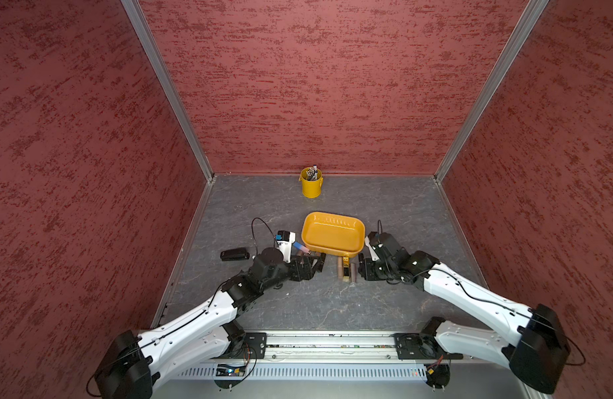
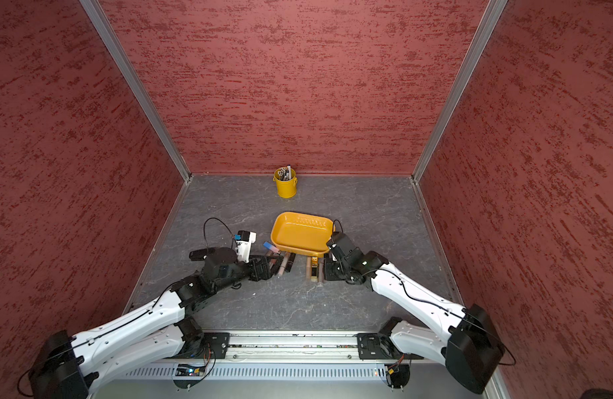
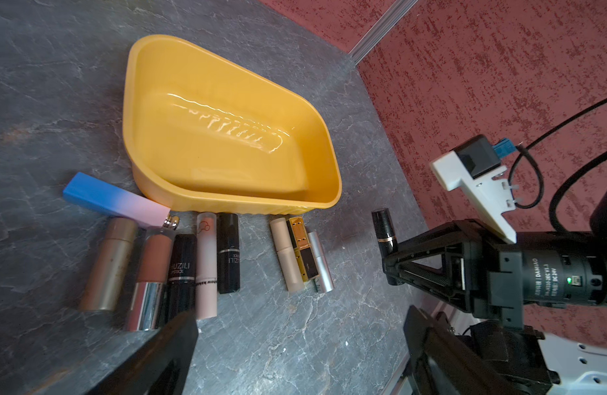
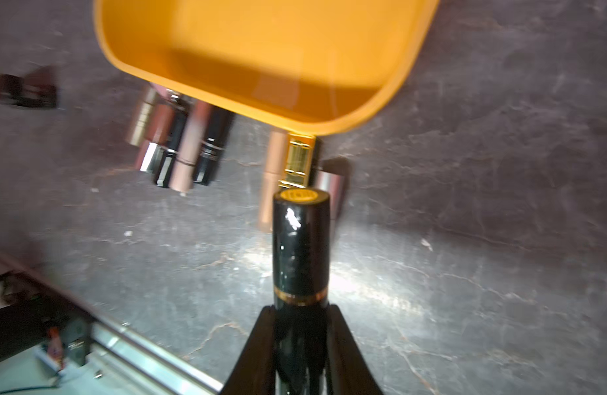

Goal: Put the lipstick into the storage box
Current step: Pick up the lipstick at the center of the board, then place the lipstick in the storage box.

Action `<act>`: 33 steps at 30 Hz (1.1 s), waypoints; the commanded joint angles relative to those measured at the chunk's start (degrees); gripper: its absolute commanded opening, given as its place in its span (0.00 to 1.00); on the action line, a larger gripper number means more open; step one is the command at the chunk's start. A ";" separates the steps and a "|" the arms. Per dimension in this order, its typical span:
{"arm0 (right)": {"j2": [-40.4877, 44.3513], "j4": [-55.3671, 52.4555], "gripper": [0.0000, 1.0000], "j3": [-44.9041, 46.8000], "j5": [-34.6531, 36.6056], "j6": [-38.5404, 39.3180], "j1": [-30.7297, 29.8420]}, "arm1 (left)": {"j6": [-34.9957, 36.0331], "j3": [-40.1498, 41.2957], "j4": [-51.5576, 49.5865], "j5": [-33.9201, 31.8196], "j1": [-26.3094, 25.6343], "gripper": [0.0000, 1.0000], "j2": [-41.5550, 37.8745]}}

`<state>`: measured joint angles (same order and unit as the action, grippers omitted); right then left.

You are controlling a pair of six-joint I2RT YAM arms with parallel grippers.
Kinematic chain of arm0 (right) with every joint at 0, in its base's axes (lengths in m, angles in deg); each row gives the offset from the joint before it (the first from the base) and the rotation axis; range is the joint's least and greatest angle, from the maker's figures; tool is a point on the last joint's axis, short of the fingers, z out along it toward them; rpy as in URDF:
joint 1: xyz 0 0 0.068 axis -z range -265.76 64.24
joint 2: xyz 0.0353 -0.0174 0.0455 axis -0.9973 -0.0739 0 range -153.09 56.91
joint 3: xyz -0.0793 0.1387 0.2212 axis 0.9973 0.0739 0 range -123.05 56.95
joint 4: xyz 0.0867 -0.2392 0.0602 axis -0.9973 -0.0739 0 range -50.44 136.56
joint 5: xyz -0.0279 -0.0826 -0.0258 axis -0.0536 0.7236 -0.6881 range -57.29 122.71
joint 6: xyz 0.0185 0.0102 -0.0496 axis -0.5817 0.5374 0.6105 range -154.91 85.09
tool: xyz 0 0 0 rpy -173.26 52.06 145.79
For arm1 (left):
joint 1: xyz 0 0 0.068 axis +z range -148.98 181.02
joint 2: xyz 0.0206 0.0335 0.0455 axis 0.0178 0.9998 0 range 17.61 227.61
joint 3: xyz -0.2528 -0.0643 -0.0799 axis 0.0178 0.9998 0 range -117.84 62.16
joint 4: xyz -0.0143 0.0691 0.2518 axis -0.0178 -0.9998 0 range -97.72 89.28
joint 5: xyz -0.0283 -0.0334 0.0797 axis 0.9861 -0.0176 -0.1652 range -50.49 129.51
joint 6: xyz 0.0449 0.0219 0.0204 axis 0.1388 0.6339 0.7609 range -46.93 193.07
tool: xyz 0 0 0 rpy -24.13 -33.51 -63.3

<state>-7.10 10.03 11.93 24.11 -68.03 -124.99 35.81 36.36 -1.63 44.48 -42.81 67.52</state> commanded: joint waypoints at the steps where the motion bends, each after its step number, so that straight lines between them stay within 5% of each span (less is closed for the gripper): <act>1: 1.34 7.07 0.19 -2.00 -14.15 1.87 1.96 | 0.07 -1.43 3.22 2.38 0.74 1.00 -0.34; 11: -6.45 20.10 0.19 -8.57 -28.59 -1.94 4.74 | -1.02 -0.39 4.04 3.75 2.42 1.00 -3.50; 33: -35.74 26.54 0.18 -27.24 -25.68 -11.07 7.33 | -5.14 3.36 -3.92 -2.24 2.79 1.00 -11.92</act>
<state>-41.11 33.24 -13.20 -2.79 -75.46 -118.17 31.26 38.98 -4.21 43.81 -40.39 57.03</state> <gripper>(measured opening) 0.227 0.996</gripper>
